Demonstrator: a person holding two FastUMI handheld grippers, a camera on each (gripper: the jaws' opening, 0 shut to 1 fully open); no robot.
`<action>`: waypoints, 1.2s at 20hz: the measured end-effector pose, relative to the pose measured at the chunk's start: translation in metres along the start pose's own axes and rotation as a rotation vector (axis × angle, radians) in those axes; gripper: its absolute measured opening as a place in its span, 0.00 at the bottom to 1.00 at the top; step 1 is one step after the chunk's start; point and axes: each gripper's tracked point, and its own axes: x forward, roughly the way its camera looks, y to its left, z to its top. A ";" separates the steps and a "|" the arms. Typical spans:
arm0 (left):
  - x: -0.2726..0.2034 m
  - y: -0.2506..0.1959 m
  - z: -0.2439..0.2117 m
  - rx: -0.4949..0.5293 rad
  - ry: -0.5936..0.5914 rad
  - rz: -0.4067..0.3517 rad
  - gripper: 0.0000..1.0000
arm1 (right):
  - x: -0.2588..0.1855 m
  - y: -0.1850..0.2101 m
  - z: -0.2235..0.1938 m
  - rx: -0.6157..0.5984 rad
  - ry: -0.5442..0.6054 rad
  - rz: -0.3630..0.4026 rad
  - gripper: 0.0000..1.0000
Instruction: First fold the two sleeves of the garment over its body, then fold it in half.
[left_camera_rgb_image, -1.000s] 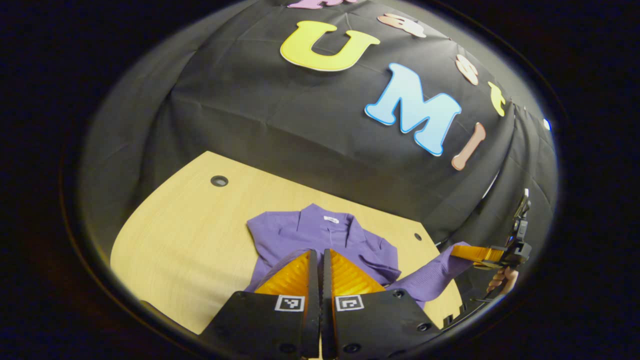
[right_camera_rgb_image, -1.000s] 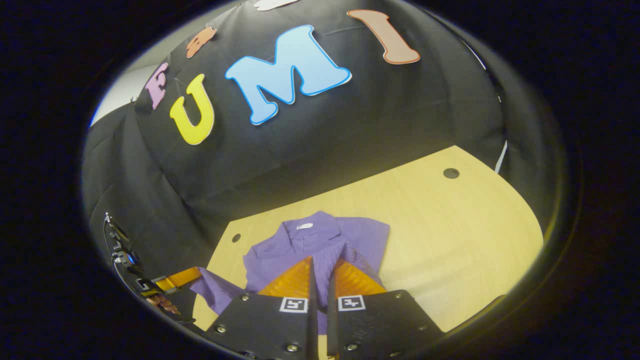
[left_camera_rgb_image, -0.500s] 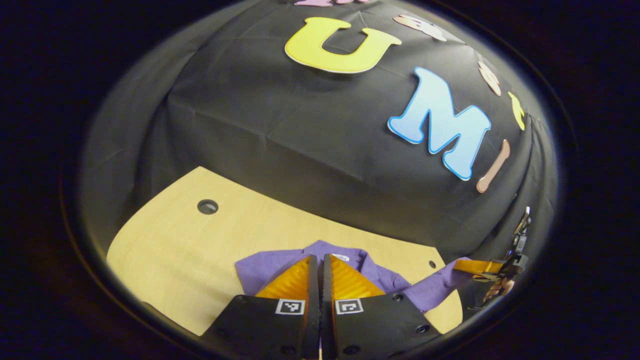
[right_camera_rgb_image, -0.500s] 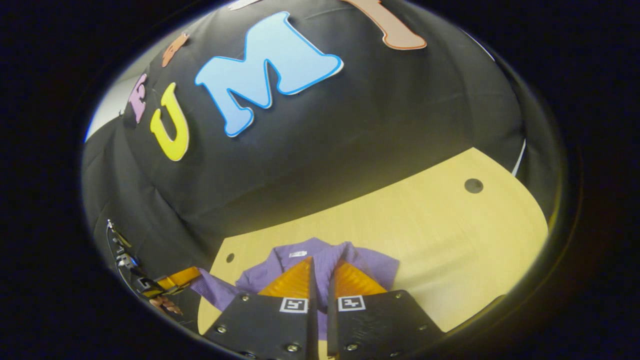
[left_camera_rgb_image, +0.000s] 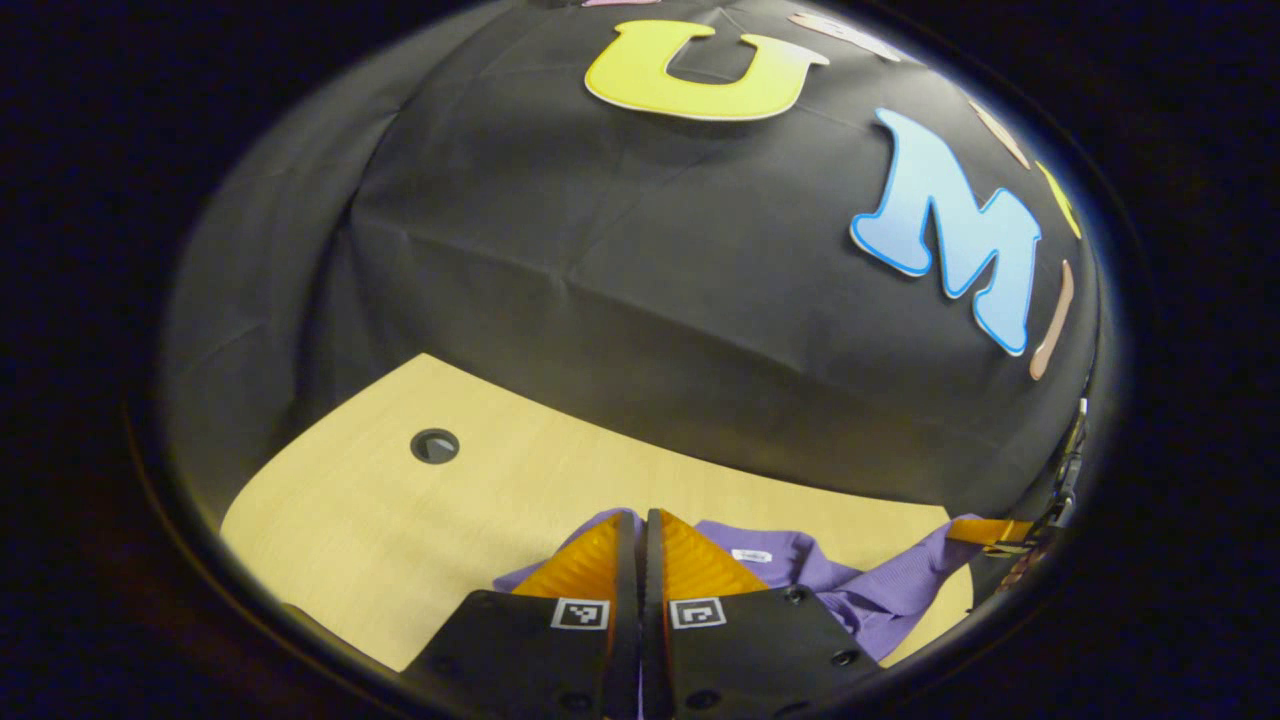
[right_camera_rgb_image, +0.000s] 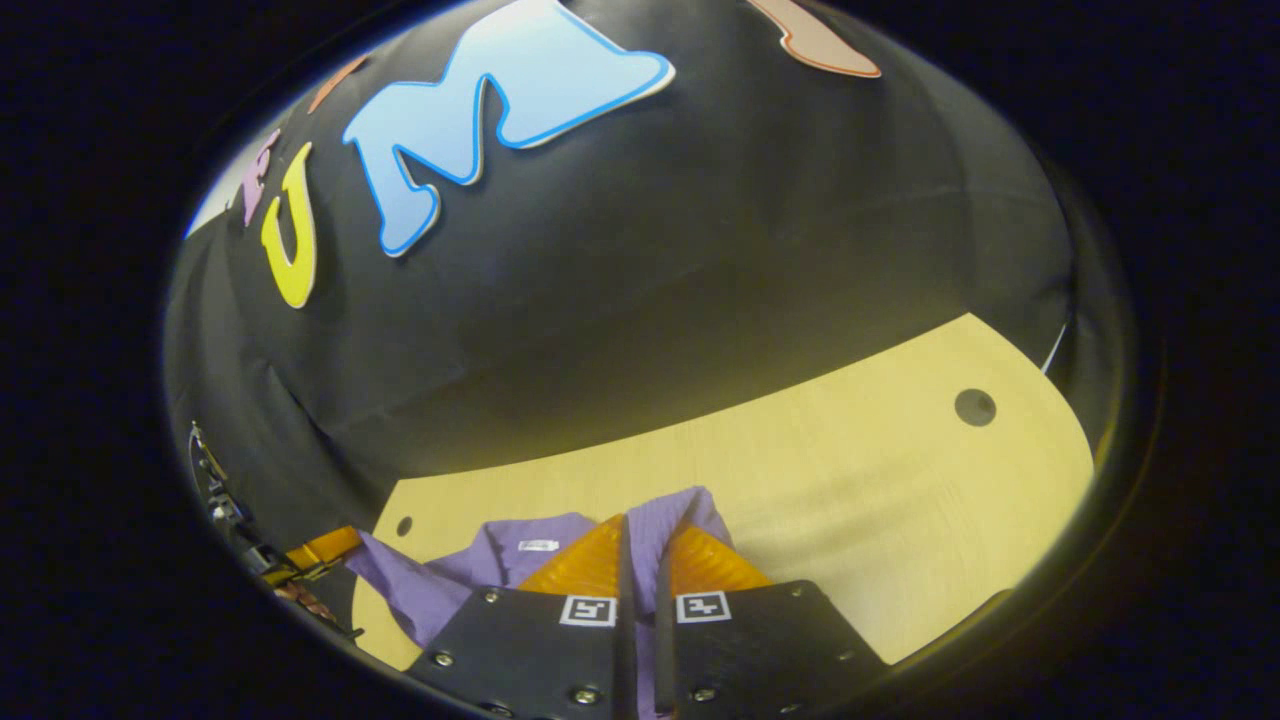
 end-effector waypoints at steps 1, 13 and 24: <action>0.005 0.002 0.000 0.015 -0.010 0.013 0.08 | 0.007 -0.002 -0.001 -0.016 -0.001 -0.012 0.07; 0.036 -0.010 -0.020 0.113 -0.002 0.049 0.04 | 0.039 -0.014 -0.023 -0.304 0.031 -0.114 0.22; -0.020 -0.062 0.007 0.197 -0.049 -0.051 0.73 | -0.043 0.017 0.025 -0.394 -0.149 -0.189 0.77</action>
